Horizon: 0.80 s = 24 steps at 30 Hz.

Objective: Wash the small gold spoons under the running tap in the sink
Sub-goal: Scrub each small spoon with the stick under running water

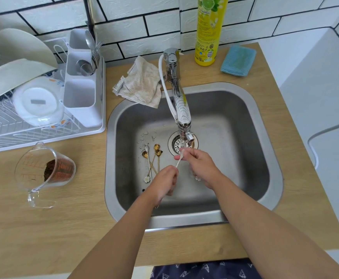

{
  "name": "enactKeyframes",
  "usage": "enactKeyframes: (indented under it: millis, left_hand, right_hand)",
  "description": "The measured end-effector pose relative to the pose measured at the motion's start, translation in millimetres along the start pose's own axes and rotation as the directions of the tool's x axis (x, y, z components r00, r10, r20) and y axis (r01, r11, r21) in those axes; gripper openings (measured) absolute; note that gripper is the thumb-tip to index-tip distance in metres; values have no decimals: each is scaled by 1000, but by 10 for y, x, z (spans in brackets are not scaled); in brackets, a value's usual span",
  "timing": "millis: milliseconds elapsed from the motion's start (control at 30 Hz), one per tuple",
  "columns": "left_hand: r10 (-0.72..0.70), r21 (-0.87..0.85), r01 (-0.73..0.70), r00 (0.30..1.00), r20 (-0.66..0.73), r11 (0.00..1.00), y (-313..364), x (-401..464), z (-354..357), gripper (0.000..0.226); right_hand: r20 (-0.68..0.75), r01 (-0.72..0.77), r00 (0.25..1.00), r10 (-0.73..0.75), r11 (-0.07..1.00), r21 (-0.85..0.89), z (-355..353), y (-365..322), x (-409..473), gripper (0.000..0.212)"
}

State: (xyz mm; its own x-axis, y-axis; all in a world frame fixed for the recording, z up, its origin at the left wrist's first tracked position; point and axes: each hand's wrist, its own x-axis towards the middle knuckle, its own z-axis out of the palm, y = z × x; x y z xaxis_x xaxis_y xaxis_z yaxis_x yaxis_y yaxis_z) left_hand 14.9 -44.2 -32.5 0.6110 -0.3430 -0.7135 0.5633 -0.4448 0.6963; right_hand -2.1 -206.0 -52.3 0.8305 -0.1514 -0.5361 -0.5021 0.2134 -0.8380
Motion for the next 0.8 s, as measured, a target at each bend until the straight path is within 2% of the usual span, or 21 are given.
enactKeyframes:
  millis: [33, 100, 267, 367, 433, 500, 533, 600, 700, 800]
  left_hand:
    - [-50, -114, 54, 998, 39, 992, 20, 4, -19, 20]
    - [-74, -192, 89, 994, 83, 977, 28, 25, -43, 26]
    - [-17, -70, 21, 998, 66, 997, 10, 41, -13, 37]
    - [-8, -14, 8, 1000, 19, 1000, 8, 37, -29, 38]
    - [-11, 25, 11, 1000, 12, 1000, 16, 24, -33, 38]
    - [-5, 50, 4, 1000, 16, 999, 25, 9, -23, 39]
    - [-3, 57, 2, 1000, 16, 998, 27, 8, -18, 39]
    - [-2, 63, 2, 1000, 13, 998, 26, 9, -13, 39]
    - [-7, 71, 7, 1000, -5, 997, 19, 21, -28, 39]
    - [-17, 100, 17, 1000, -1, 995, 8, 26, -33, 39]
  right_hand:
    - [24, -19, 1000, 18, 999, 51, 0, -9, -3, 15]
    - [37, -50, 998, 46, 988, 144, -1, -34, -8, 11]
    - [-40, -85, 994, 98, 967, 242, -20, -56, 16, 17]
    - [-46, -79, 995, 89, 978, 194, -34, -30, 28, 8]
    - [-54, -54, 997, 61, 990, 132, -18, -6, 14, 17]
    - [-76, -35, 996, 42, 995, 93, -3, -2, 19, 13]
    - [-84, -37, 995, 46, 994, 102, -3, -5, 27, 10]
    - [-78, -50, 995, 60, 990, 130, -24, -7, 44, 20]
    - [-36, -28, 999, 31, 996, 87, -36, 6, 25, 14]
    - [-98, -37, 994, 38, 999, 17, -15, 4, 28, 18]
